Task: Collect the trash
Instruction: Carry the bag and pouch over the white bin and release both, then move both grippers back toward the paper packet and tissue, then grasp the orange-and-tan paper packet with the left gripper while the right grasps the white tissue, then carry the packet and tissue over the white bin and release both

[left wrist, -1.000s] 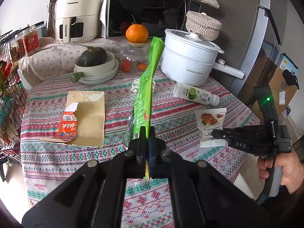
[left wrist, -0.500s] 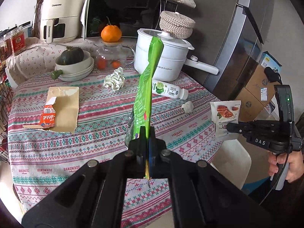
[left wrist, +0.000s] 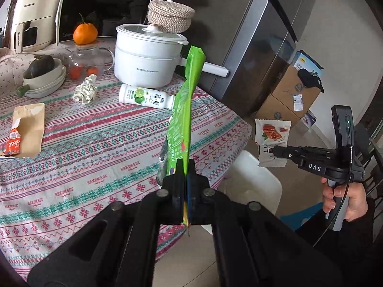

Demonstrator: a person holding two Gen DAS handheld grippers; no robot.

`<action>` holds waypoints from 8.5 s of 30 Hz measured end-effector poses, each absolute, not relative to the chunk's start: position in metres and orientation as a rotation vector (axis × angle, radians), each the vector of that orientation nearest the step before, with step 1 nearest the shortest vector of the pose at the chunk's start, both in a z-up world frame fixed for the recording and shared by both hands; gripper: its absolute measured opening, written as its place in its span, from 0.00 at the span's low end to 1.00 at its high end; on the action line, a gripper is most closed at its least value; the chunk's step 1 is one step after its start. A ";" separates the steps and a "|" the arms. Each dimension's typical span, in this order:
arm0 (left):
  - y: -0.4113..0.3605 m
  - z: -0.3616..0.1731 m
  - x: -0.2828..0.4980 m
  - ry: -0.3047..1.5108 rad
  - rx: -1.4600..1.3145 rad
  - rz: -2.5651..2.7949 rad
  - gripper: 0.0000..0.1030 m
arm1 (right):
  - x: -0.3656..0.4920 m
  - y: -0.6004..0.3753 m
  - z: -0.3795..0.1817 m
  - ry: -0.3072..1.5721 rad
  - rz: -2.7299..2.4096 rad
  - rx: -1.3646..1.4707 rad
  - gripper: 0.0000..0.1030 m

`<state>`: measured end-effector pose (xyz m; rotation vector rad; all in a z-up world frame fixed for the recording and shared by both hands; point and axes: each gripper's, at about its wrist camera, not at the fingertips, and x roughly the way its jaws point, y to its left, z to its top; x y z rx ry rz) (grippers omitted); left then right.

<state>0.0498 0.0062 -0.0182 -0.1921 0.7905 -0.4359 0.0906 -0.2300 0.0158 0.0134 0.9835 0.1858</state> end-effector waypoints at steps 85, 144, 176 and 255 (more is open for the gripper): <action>-0.025 -0.063 0.058 0.945 -0.036 -0.340 0.87 | 0.067 -0.304 -0.026 1.150 0.028 0.067 0.58; 0.298 -0.106 0.166 1.058 -0.599 0.214 0.94 | 0.210 -0.139 -0.053 1.251 0.199 -0.020 0.90; 0.302 -0.117 0.144 1.004 -0.726 0.272 0.09 | 0.203 -0.155 -0.046 1.216 0.168 -0.024 0.90; -0.194 -0.122 0.090 1.133 -0.131 -0.544 0.32 | 0.068 -0.369 -0.012 1.083 -0.025 0.201 0.33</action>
